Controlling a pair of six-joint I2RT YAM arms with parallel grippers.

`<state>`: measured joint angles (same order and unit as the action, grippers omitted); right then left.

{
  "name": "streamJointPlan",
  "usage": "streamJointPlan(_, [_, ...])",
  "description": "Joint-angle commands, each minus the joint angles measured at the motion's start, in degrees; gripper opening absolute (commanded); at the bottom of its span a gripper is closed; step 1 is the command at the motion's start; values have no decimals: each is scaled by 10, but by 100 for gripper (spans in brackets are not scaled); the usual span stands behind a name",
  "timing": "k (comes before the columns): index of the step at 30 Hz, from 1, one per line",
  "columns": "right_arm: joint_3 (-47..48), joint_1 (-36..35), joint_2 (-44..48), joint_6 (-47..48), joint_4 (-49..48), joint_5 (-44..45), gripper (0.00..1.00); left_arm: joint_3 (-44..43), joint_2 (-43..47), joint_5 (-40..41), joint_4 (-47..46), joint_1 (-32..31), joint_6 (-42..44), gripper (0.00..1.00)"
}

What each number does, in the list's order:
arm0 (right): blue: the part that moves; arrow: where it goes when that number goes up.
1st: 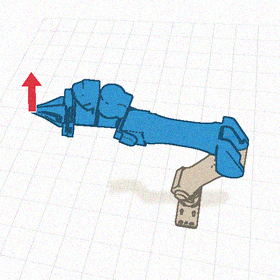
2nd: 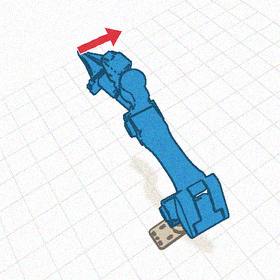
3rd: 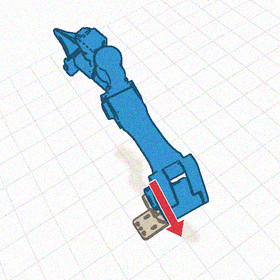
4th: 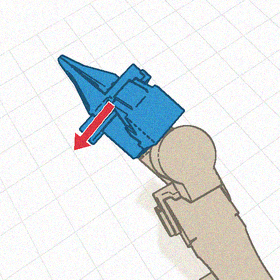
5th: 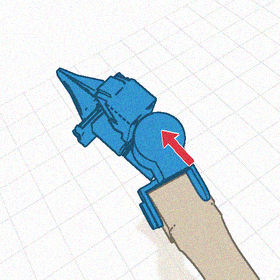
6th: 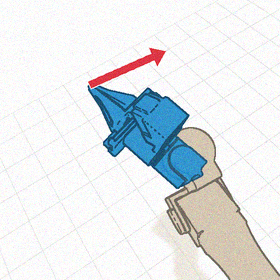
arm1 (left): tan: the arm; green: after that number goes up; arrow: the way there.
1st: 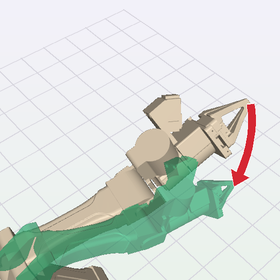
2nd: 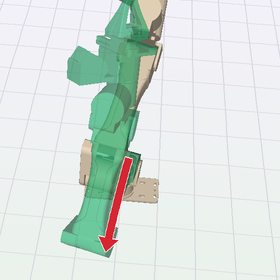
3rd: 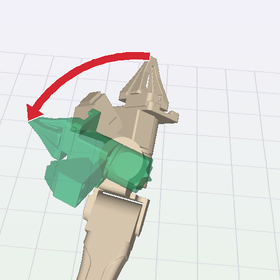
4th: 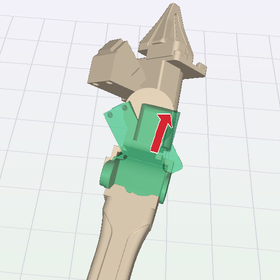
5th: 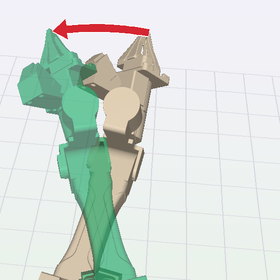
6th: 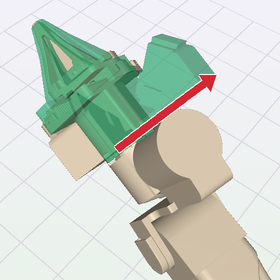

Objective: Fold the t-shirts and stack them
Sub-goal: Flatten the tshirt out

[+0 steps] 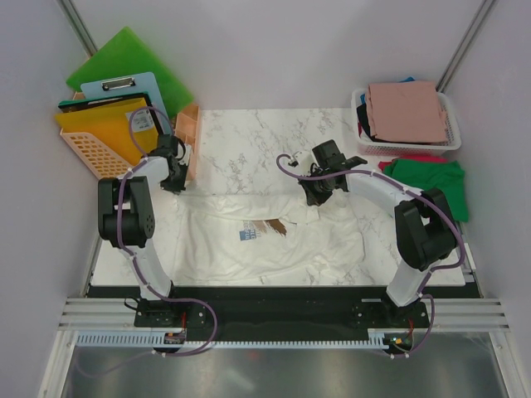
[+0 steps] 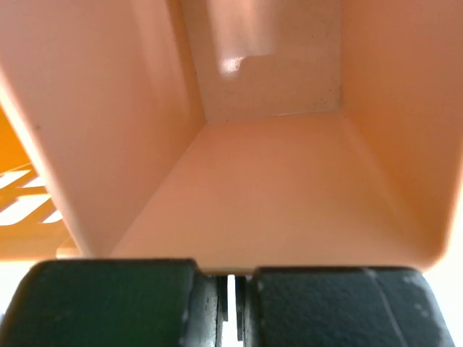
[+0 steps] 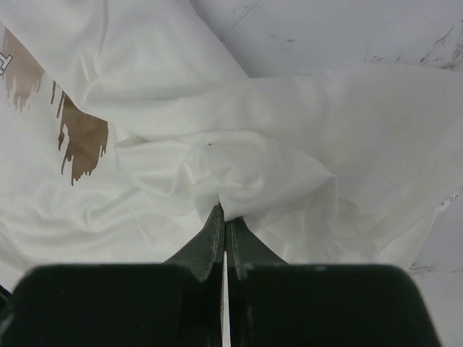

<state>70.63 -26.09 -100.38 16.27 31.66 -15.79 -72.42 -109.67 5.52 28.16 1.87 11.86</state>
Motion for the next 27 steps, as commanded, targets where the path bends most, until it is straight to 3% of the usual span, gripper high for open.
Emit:
streamJointPlan(1, [-1, -7, 2, 11, -9, -7, 0, 16, 8, -37, -15, 3, -5, 2])
streamJointPlan(9, [0, -11, 90, 2, 13, 7, 0, 71, 163, -112, 23, 3, 39, 2])
streamJointPlan(13, [-9, -10, 218, -4, 31, 14, 0, 83, 296, -147, 78, 2, 59, 2])
streamJointPlan(20, [104, -9, 394, 25, 93, 78, 0, 13, 533, -218, 153, 2, 62, 2])
streamJointPlan(27, [201, -5, 528, 54, 97, 130, 0, -92, 701, -174, 140, 3, 46, 2])
